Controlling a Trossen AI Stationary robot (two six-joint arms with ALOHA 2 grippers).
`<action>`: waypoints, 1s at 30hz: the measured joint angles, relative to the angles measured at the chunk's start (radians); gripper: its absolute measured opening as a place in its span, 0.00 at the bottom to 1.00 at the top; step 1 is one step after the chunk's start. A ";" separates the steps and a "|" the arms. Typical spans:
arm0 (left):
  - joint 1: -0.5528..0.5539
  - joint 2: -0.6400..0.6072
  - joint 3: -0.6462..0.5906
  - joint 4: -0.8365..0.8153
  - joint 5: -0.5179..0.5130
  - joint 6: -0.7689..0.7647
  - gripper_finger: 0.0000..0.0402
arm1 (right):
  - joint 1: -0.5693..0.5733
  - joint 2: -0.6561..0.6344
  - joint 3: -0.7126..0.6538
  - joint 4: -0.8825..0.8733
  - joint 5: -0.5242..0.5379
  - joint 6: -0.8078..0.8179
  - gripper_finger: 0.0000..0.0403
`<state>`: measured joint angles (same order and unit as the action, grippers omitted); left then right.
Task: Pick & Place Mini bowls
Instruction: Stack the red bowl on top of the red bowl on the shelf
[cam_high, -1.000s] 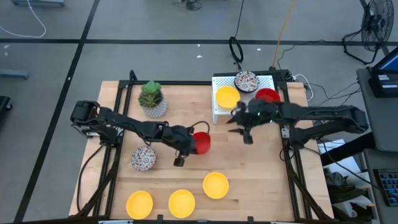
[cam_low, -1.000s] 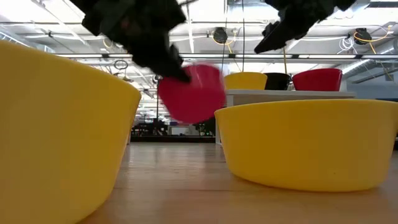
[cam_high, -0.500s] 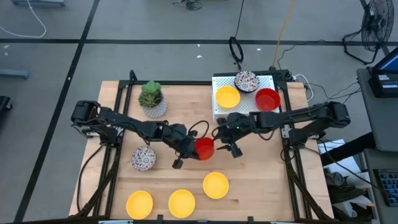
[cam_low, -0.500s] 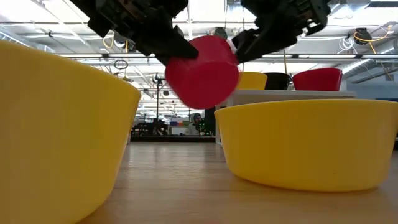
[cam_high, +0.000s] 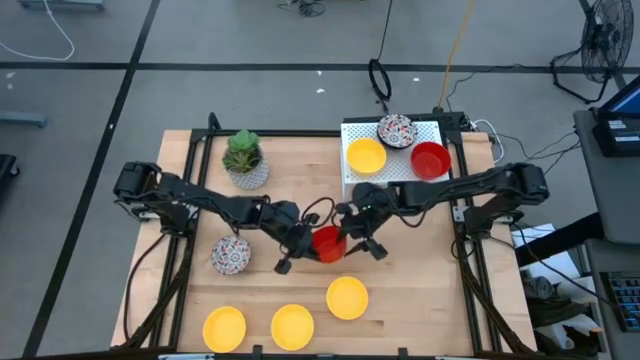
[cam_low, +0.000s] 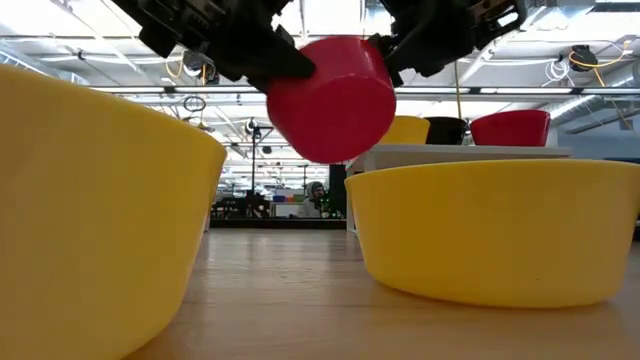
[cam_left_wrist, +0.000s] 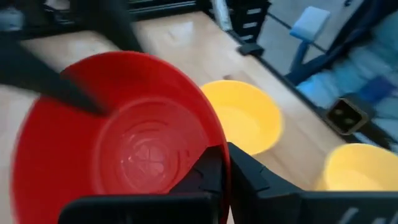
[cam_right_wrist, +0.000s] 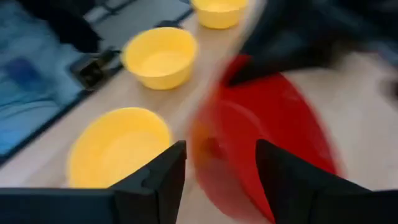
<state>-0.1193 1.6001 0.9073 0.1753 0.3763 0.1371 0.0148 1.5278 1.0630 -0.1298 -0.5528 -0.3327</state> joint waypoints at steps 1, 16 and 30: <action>0.001 0.000 0.000 0.005 -0.012 0.008 0.04 | 0.004 0.006 0.000 0.000 -0.022 0.003 0.44; 0.002 0.002 0.000 0.043 -0.016 0.071 0.08 | 0.027 0.030 0.000 0.033 -0.059 0.026 0.03; 0.001 -0.002 0.001 0.204 -0.060 -0.145 0.38 | 0.027 -0.060 -0.002 -0.173 0.109 0.146 0.00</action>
<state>-0.1184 1.5982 0.9085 0.3793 0.3162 -0.0075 0.0418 1.4683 1.0611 -0.3030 -0.4441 -0.1869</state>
